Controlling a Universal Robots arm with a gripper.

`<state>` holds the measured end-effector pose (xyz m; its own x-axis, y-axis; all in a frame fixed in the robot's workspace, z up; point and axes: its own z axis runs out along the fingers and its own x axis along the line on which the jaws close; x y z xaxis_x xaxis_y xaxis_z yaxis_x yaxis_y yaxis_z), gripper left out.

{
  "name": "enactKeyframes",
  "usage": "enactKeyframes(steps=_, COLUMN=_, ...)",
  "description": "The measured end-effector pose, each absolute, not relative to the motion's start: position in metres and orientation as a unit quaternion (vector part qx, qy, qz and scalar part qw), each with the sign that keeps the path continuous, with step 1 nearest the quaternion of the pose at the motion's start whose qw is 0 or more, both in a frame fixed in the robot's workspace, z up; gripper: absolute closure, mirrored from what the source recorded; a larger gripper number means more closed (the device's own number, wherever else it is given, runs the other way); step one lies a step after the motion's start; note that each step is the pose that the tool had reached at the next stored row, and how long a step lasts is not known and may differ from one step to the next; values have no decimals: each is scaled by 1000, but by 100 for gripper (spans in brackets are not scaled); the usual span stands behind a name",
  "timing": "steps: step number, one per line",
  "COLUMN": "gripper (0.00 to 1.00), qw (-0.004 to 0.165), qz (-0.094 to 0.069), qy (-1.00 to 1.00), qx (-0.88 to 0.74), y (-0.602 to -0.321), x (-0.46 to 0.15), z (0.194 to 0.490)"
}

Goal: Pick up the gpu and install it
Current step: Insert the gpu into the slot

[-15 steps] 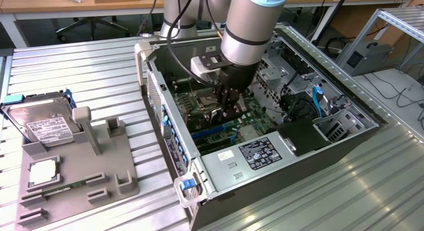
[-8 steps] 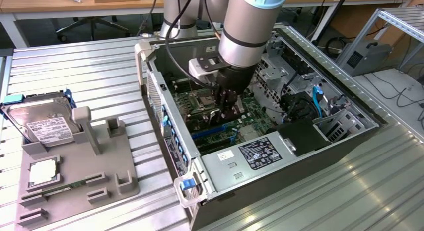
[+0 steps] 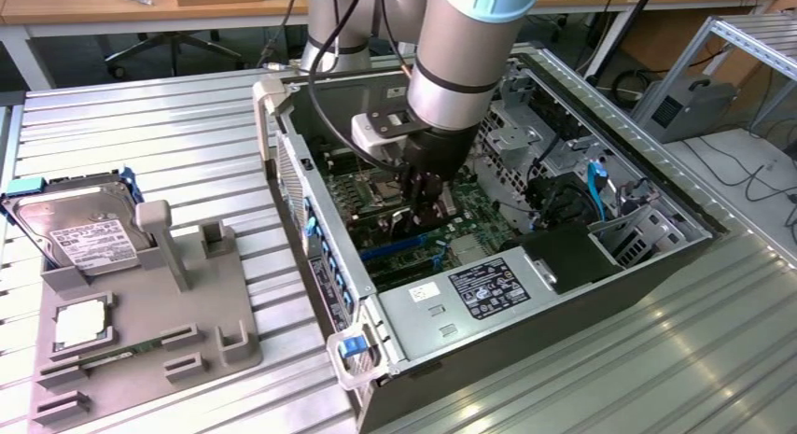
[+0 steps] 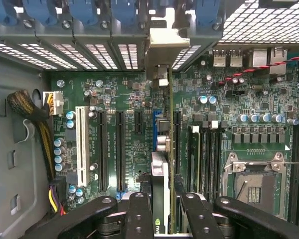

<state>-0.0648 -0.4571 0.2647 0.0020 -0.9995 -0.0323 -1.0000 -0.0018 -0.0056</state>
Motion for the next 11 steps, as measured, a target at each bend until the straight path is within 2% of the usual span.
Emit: enactKeyframes(steps=11, gripper=73, qw=14, qz=9, qy=706, qx=-708, y=-457, x=-69, z=264)
